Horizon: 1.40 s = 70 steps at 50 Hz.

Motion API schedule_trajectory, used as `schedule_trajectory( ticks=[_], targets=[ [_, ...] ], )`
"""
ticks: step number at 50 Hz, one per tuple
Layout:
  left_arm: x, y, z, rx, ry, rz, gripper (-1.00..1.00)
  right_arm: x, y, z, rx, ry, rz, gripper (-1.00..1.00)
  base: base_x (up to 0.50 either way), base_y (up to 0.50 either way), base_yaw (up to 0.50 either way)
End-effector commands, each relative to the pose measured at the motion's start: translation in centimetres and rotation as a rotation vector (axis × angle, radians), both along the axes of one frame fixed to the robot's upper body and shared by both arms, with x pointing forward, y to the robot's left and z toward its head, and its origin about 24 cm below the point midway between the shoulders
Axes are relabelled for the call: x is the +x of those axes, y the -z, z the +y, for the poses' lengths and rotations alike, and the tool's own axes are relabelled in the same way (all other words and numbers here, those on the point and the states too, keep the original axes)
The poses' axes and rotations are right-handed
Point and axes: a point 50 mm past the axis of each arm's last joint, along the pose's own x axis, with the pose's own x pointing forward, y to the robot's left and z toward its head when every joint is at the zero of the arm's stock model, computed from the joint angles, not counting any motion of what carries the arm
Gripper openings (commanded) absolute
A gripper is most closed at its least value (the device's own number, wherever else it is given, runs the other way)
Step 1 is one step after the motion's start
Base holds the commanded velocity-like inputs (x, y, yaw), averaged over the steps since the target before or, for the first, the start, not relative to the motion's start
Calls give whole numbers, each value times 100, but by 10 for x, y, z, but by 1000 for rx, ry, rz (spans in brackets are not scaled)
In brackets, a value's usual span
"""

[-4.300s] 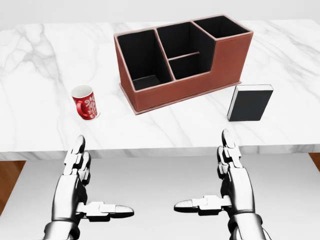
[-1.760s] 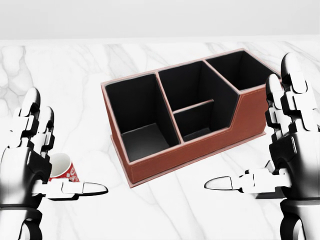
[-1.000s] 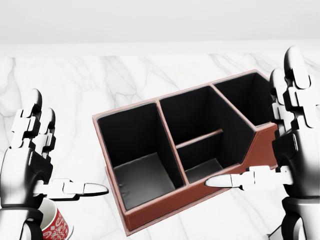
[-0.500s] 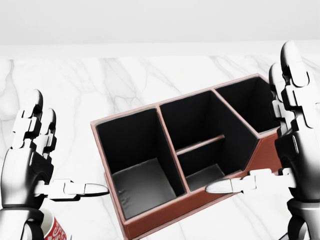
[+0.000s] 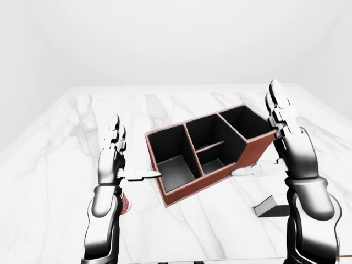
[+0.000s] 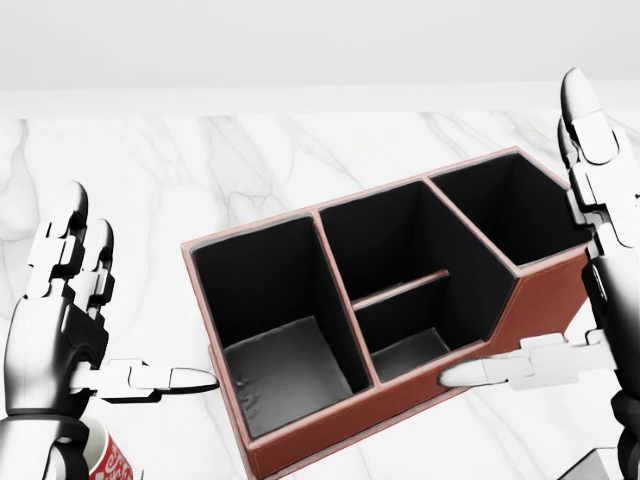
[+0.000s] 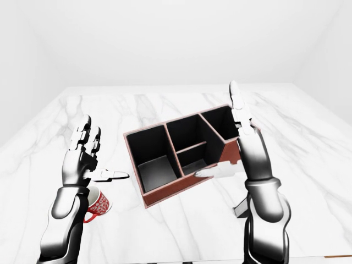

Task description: Pick up the book and place it in the back compartment of the caddy.

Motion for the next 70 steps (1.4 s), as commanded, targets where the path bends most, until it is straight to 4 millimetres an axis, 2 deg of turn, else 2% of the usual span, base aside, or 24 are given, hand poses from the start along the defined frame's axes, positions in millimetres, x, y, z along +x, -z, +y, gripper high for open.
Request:
schedule_trajectory(
  ticks=[1, 9, 24, 34, 40, 52, 70],
  targets=[
    [1, 1, 1, -1, -2, 3, 100, 0, -9, -1, -76, 26, -25, 100, 0, 0, 0],
    [1, 3, 1, -1, -2, 14, 100, 1, -12, -1, -190, 42, -7, 100, 0, 0, 0],
    [1, 5, 0, 2, 0, 24, 100, 2, -4, -14, -221, 74, 62, 100, 0, 0, 0],
    [1, 7, -1, 2, 1, 31, 100, -3, -10, -17, -292, 99, 59, 100, 0, 0, 0],
    [1, 5, -1, 2, 1, 23, 100, -5, -7, -20, -334, 104, 99, 100, 0, 0, 0],
    [2, 8, 0, 1, 0, 36, 100, -14, -18, -18, -525, 111, 133, 100, 0, 0, 0],
    [2, 12, -2, 4, 3, 54, 100, -26, -40, -22, -639, 245, 46, 100, 0, 0, 0]
  ],
)
